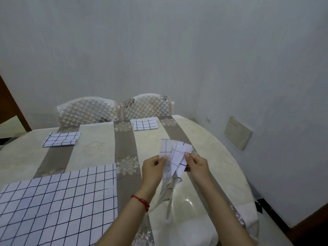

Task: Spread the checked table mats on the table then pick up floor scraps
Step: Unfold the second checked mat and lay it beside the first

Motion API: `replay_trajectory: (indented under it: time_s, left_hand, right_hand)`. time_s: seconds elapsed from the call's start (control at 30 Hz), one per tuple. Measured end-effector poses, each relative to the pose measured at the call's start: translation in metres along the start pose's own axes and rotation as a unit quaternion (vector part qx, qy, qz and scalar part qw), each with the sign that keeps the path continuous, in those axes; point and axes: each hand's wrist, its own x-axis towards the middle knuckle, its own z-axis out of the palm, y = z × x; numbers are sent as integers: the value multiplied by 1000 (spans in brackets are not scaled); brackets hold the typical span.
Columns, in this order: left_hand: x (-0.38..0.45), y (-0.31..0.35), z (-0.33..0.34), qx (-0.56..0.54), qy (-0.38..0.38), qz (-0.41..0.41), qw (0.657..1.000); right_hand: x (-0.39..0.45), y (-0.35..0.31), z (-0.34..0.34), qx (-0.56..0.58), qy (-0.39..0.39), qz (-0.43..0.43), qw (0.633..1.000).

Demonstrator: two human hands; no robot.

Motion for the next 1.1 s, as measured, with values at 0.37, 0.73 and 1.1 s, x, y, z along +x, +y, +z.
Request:
replay_trajectory:
  time_s: [0.37,0.73,1.1]
  left_hand:
    - [48,15,-74,-7,95,-16,995]
    - [45,67,-60,36,16,75,996]
    - [35,96,-26,81,-48,115,989]
  right_hand:
    - [24,10,-58,-42,113,13,993]
    - [14,9,-45,-163,139,0,977]
    - [-5,-45,9,-123,-22,-147,981]
